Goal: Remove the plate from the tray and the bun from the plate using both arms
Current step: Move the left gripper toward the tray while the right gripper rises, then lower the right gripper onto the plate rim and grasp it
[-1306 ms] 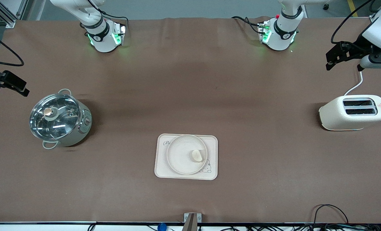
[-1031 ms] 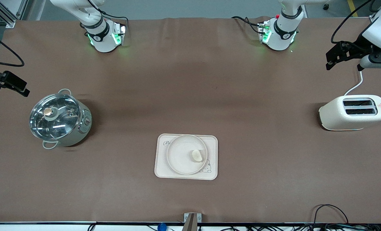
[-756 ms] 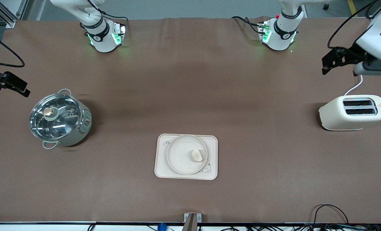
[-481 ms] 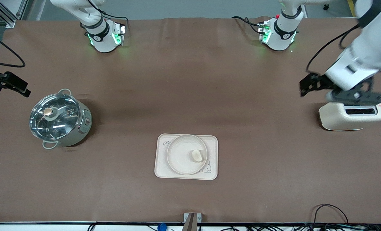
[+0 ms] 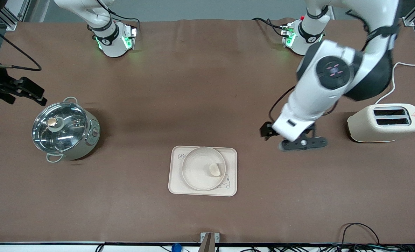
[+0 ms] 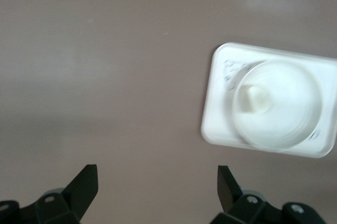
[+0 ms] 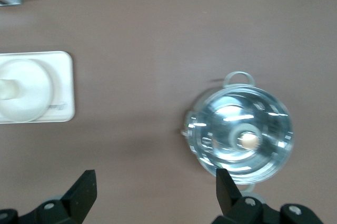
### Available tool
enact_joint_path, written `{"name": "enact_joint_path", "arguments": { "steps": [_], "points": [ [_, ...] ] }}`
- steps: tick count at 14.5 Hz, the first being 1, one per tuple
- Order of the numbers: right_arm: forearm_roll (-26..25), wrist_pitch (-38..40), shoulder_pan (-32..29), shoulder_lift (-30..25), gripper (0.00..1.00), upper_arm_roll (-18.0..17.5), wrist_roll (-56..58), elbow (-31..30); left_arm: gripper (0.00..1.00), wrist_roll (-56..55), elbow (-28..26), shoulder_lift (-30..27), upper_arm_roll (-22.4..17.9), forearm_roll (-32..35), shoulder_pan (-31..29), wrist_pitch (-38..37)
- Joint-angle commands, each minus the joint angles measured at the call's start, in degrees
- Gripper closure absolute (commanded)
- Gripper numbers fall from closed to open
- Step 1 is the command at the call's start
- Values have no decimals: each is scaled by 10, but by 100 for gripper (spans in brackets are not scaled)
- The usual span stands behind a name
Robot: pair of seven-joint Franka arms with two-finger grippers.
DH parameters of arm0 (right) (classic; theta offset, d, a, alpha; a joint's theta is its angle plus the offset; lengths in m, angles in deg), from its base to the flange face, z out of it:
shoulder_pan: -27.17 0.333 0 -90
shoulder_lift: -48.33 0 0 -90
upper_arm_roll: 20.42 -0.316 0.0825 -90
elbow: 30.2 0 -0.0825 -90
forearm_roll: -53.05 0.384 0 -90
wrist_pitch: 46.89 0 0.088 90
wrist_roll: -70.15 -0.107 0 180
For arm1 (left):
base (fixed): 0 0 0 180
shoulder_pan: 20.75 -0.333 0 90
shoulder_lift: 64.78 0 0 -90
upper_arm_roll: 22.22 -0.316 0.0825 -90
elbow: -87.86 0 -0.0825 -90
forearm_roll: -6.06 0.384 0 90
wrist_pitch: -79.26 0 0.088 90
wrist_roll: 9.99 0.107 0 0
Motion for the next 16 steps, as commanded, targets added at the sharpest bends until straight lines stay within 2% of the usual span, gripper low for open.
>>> {"name": "enact_joint_path", "arguments": {
  "steps": [1, 5, 9, 16],
  "points": [
    [43, -28, 10, 43, 0, 2, -4, -6, 0, -50, 38, 54, -4, 28, 18, 44],
    [93, -85, 32, 107, 0, 2, -58, -7, 0, -35, 36, 55, -4, 73, 5, 44],
    [95, -163, 69, 169, 0, 2, -106, -7, 0, 3, 35, 54, -3, 79, -24, 41],
    [95, -337, 171, 286, 0, 2, -246, -5, 0, 14, 33, 50, 0, 71, -38, 38]
  ]
}}
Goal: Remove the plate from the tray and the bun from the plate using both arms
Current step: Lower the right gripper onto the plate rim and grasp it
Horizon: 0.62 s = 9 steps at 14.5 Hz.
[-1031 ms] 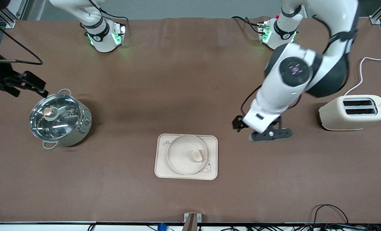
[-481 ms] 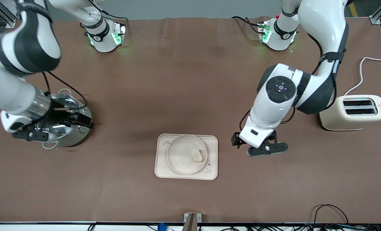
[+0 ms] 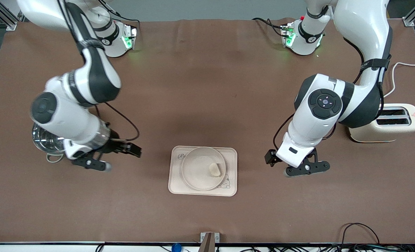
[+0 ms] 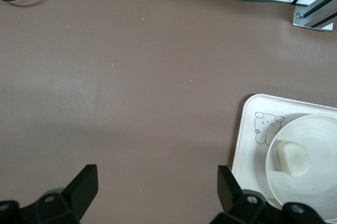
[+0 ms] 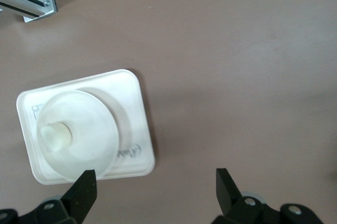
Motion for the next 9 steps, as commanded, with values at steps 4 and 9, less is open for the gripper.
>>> {"name": "enact_joint_path", "arguments": {
  "steps": [4, 9],
  "points": [
    [4, -152, 101, 125, 0, 5, -98, 12, 0, 6, 2, -9, 5, -6, -4, -12],
    [0, -179, 131, 220, 0, 8, -135, 68, 0, 12, -3, -12, 7, -19, -12, -16]
  ]
}}
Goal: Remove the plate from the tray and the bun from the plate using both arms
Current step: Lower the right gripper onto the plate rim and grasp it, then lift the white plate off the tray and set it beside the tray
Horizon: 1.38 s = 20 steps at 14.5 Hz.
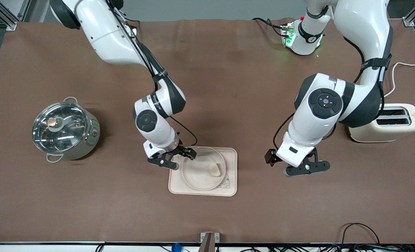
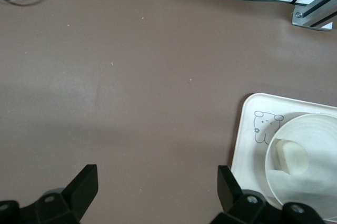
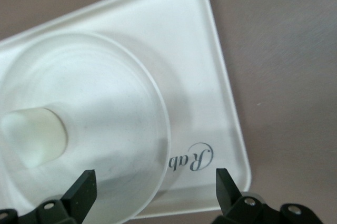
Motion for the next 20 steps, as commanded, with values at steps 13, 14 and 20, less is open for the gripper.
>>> {"name": "enact_joint_path", "arguments": {
  "steps": [13, 14, 20],
  "points": [
    [-30, -45, -13, 38, 100, 8, -3, 32, 0, 6, -33, -5, 4, -93, -17, -12],
    [-31, -42, -10, 9, 100, 8, 4, 2, 0, 4, -33, -5, 4, -94, -17, -12],
    [-25, -85, -28, -208, 100, -35, 37, -259, 0, -8, -27, -27, 5, -104, -16, -38]
  ]
}}
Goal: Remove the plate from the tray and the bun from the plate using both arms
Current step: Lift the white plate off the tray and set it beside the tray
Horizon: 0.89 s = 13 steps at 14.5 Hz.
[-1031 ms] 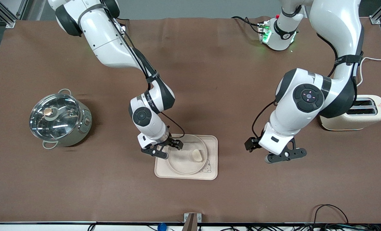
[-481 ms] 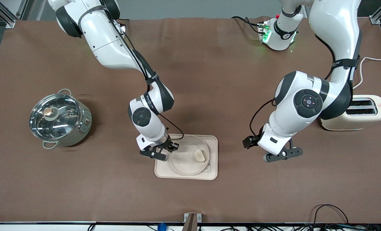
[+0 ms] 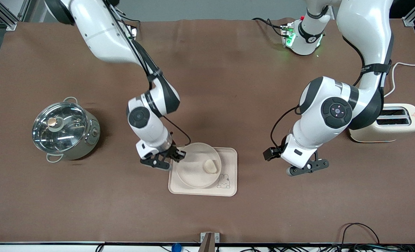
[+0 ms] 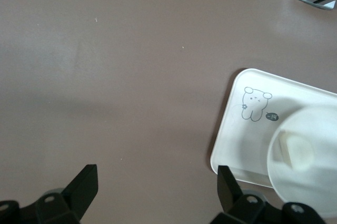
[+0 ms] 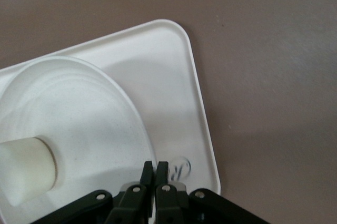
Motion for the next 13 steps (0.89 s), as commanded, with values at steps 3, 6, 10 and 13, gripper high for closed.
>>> {"name": "enact_joint_path", "arguments": {
  "steps": [3, 6, 10, 13],
  "points": [
    [3, -126, 2, -142, 100, -58, 0, -257, 0, -33, -4, -21, 4, -10, 6, -40],
    [4, -214, 21, -139, 100, -68, -4, -311, 0, -82, -8, -20, 13, -10, 17, -47],
    [4, -209, 37, -129, 96, -68, -7, -311, 0, -135, -15, -14, 14, -8, 38, -57],
    [4, -209, 32, -119, 55, -68, -7, -307, 0, -150, -17, -4, 14, -4, 45, -59]
  ]
}}
